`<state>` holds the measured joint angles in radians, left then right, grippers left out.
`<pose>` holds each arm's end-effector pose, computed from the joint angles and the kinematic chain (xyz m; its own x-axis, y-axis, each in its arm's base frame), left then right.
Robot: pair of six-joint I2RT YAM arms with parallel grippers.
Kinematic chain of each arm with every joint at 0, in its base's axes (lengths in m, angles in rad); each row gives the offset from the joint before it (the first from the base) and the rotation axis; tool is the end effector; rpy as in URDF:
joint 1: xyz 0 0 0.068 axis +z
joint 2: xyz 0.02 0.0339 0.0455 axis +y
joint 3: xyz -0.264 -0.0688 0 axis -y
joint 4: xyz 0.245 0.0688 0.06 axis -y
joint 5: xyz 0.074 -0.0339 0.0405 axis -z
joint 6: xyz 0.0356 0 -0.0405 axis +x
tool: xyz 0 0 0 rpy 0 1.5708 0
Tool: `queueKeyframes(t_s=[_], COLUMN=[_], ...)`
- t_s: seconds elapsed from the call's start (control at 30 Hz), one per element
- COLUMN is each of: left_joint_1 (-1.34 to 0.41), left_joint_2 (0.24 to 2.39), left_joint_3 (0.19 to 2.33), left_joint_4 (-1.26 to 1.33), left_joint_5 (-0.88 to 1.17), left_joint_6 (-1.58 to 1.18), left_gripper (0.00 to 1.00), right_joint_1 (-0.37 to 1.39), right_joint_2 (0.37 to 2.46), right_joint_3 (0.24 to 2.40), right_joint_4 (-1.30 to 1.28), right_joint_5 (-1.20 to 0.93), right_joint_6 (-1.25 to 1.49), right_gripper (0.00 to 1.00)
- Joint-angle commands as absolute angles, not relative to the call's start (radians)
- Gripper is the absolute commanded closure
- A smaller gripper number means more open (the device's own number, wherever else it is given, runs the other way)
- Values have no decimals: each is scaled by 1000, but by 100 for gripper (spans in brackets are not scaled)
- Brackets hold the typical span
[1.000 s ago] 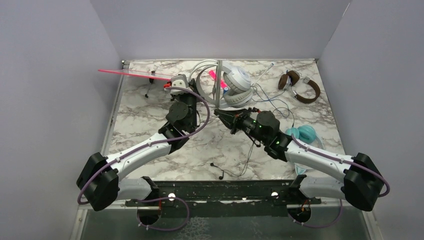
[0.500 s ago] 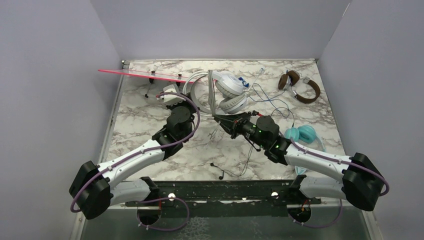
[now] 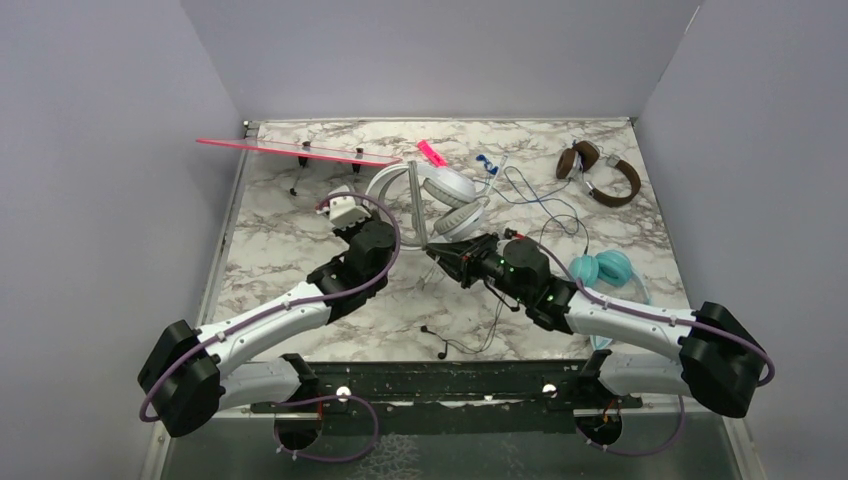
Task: Wrap the headphones
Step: Wrap the headphones cable around the headphones.
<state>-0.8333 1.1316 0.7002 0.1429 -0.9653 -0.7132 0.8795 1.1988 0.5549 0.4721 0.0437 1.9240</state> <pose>0.1869 -0.1622 0.2777 -0.0735 -0.4729 -0.8781 -0.2074 0.8684 -0.4503 0.1695 0.2024 0.2416 -0.6587 0.6743 0.3338 0.3590 -0.1082 0.9270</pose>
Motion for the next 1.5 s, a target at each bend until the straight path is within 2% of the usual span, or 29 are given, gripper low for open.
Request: queueKeyframes(t_s=[0.0,0.03,0.07,0.2,0.23,0.27,0.3,0.33,0.37,0.4,0.43,0.63,0.8,0.87,0.93,1.0,1.13,1.2,1.23,1.3,1.4,1.47], left_joint_1=[-847,-847,-848,-850,-850,-849,-848,-849,-849,-849,-849,-849,-849,-848,-849,-849,-849,-848,-848,-848,-849,-849], left_joint_2=[1124,1126,1129,1143,1145,1147,1149,1150,1151,1152,1153,1162,1192,1189,1190,1192,1196,1193,1194,1196,1197,1199], left_joint_3=[697,700,707,718,719,722,727,736,750,765,780,825,844,841,846,853,858,857,855,856,860,864], left_joint_4=[57,53,48,21,10,3,-10,-38,-68,-98,-127,-180,-251,-256,-257,-256,-256,-256,-256,-257,-258,-258], left_joint_5=[-1025,-1031,-1036,-1054,-1058,-1060,-1058,-1055,-1051,-1048,-1048,-1036,-1050,-1048,-1045,-1042,-1038,-1036,-1035,-1038,-1039,-1045], left_joint_6=[-799,-799,-799,-805,-821,-833,-847,-869,-894,-917,-949,-992,-1015,-1026,-1023,-1020,-1014,-1015,-1016,-1015,-1014,-1008], left_gripper=[100,100,100,100,100,100,100,100,100,100,100,100,100,100,100,100,100,100,100,100,100,100], right_joint_1=[908,913,917,924,929,934,940,943,946,948,950,953,958,969,973,974,974,974,974,974,976,976], right_joint_2=[1186,1186,1186,1185,1183,1179,1175,1171,1167,1163,1160,1163,1146,1140,1136,1143,1165,1168,1167,1167,1169,1168], right_joint_3=[564,570,573,596,607,610,603,580,557,546,547,532,634,658,658,654,694,689,689,704,734,729], right_joint_4=[481,466,455,405,368,349,351,400,460,482,471,520,413,391,396,444,410,435,438,419,334,335], right_joint_5=[157,161,163,166,177,191,207,224,241,255,266,293,313,331,342,319,275,263,259,248,239,222], right_joint_6=[1884,1882,1884,1863,1863,1861,1865,1848,1820,1811,1814,1754,1551,1496,1489,1458,1442,1426,1429,1416,1435,1453], right_gripper=[88,97,99,99,96,88,73,69,73,88,97,99,99,96,89,85,81,85,84,72,80,76])
